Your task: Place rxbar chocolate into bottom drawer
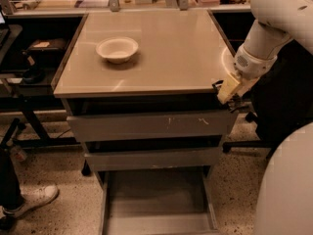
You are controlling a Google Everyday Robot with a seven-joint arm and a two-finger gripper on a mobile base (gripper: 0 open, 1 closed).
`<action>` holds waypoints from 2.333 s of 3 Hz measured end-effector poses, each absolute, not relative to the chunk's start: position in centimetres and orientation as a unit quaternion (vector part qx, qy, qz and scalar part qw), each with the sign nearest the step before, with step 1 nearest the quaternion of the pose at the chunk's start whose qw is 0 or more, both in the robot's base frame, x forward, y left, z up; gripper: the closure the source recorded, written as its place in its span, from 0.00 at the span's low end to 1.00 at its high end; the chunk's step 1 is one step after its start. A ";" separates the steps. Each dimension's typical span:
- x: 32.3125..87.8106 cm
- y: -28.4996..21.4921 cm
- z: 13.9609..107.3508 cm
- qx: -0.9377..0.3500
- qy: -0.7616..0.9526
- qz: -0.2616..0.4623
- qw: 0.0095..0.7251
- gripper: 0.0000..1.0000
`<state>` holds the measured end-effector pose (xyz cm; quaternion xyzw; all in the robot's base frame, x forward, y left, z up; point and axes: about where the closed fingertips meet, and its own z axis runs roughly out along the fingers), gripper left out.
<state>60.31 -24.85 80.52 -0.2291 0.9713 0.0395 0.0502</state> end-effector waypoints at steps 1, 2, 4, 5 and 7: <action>60.3 -24.9 80.5 -0.229 0.971 0.040 0.050 1.00; 58.7 -24.9 78.6 -0.212 0.975 0.059 0.042 1.00; 51.5 -23.9 69.8 -0.150 0.979 0.133 -0.021 1.00; 51.5 -23.9 69.8 -0.150 0.979 0.133 -0.021 1.00; 47.7 -18.6 60.6 -0.139 0.962 0.211 -0.102 1.00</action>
Offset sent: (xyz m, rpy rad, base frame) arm -0.0452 -0.0016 -0.0482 0.0978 0.0719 -0.0914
